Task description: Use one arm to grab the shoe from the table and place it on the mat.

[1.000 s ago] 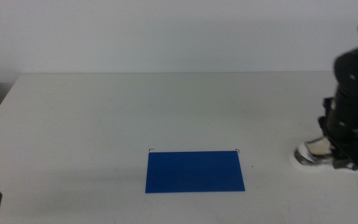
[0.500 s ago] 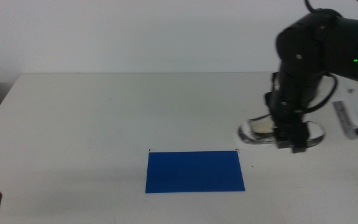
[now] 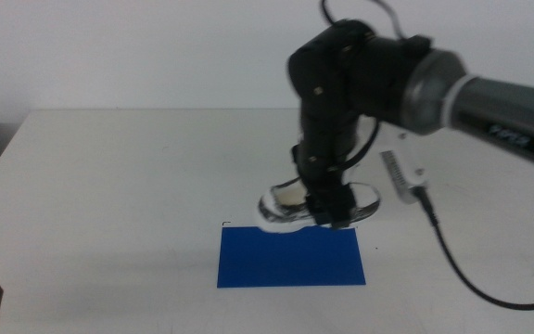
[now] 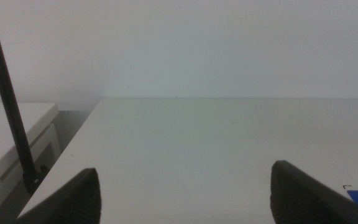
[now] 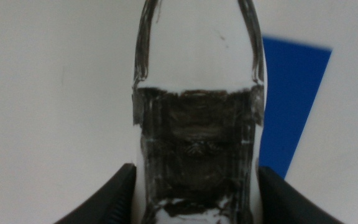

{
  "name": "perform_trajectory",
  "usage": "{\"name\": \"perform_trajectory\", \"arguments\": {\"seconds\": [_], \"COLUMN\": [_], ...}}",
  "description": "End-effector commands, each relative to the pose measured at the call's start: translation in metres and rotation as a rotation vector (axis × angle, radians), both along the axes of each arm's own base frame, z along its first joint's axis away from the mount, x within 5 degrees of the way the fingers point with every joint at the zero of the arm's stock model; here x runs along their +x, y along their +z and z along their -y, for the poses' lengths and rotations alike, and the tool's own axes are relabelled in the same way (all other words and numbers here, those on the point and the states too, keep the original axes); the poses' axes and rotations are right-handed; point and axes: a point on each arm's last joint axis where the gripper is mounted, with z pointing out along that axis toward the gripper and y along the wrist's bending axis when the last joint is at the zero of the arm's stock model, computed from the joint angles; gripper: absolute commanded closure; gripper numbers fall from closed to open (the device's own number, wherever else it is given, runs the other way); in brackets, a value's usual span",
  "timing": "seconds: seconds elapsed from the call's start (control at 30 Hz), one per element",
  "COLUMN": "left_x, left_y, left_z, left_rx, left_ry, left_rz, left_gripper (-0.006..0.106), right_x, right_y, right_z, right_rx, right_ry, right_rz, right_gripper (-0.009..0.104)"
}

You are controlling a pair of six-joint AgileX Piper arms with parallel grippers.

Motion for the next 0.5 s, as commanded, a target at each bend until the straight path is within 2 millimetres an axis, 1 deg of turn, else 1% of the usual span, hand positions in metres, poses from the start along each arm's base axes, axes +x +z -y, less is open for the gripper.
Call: {"name": "perform_trajectory", "arguments": {"seconds": [0.0,0.07,0.17,0.47], "left_x": [-0.0003,-0.0003,-0.0003,-0.0003], "left_y": [0.006,0.006,0.006,0.006], "left_z": [-0.0002,-0.0002,-0.0002,-0.0002], "left_rx": [-0.022,-0.022,-0.022,-0.022], "left_ry": [0.0,0.0,0.0,0.0], "left_rz": [0.083,0.083,0.083,0.083], "left_gripper": [0.007,0.007,0.007,0.007], "right_x": [-0.0093,-0.0101,-0.0099,-0.0078], "right_y": [0.0279,0.0246,0.0244,0.0253], "right_z": [0.0008,-0.002,-0.0022,0.0001], "right_rx": [-0.015,-0.038,-0.085,-0.264], "right_ry": [0.007,0.036,0.146,0.656], "right_rz": [0.024,0.027,0.04,0.056], "right_gripper": [0.099,0.099,0.099,0.099]}}
